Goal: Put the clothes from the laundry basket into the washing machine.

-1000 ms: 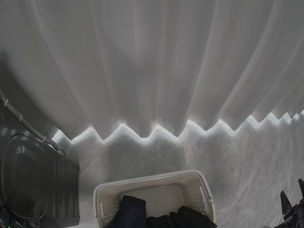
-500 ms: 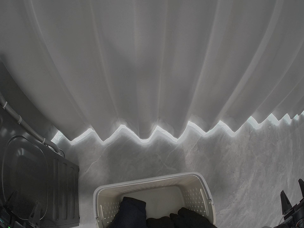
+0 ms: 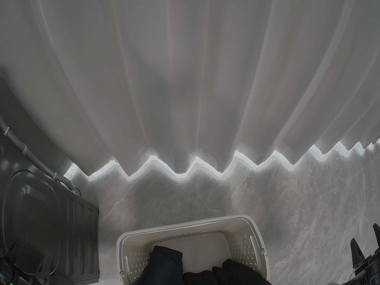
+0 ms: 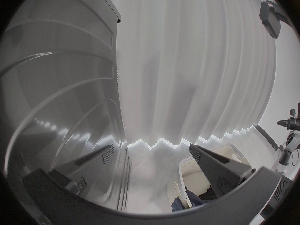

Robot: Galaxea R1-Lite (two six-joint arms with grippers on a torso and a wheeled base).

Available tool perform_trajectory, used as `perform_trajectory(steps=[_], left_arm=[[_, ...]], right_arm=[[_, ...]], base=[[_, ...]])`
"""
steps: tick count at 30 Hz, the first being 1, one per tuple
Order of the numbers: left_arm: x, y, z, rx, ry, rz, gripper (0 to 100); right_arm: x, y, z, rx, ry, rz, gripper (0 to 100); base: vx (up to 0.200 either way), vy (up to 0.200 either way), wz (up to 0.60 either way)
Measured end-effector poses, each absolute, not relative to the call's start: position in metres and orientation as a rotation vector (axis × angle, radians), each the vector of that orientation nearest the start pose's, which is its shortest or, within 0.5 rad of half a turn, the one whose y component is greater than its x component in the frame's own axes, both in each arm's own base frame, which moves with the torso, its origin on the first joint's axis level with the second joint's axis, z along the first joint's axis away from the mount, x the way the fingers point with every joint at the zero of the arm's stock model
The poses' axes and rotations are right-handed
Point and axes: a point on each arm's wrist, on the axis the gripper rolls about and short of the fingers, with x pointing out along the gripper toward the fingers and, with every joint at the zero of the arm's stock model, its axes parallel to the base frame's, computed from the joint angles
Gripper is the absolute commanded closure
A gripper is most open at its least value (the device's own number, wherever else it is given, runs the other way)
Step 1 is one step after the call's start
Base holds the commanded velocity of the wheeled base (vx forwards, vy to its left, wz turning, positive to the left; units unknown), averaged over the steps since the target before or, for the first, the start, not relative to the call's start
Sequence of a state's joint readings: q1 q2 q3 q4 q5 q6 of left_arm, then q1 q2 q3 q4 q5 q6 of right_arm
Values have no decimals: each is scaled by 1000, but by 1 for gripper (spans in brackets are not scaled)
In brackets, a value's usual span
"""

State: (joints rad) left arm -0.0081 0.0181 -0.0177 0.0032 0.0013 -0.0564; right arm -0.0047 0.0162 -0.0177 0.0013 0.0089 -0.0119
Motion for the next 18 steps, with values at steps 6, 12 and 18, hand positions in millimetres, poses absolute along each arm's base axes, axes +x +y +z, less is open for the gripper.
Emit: perform_trajectory(steps=[6, 12, 18], left_arm=[[-23, 0, 80, -56, 4, -7, 0], [-23, 0, 81, -56, 3, -7, 0], [-23, 0, 80, -56, 4, -7, 0]], right_arm=[[-23, 0, 81, -12, 0, 4, 0], [-23, 0, 81, -12, 0, 5, 0], [-23, 0, 81, -12, 0, 5, 0]], base=[[-200, 0, 0], [-200, 0, 0], [-200, 0, 0]])
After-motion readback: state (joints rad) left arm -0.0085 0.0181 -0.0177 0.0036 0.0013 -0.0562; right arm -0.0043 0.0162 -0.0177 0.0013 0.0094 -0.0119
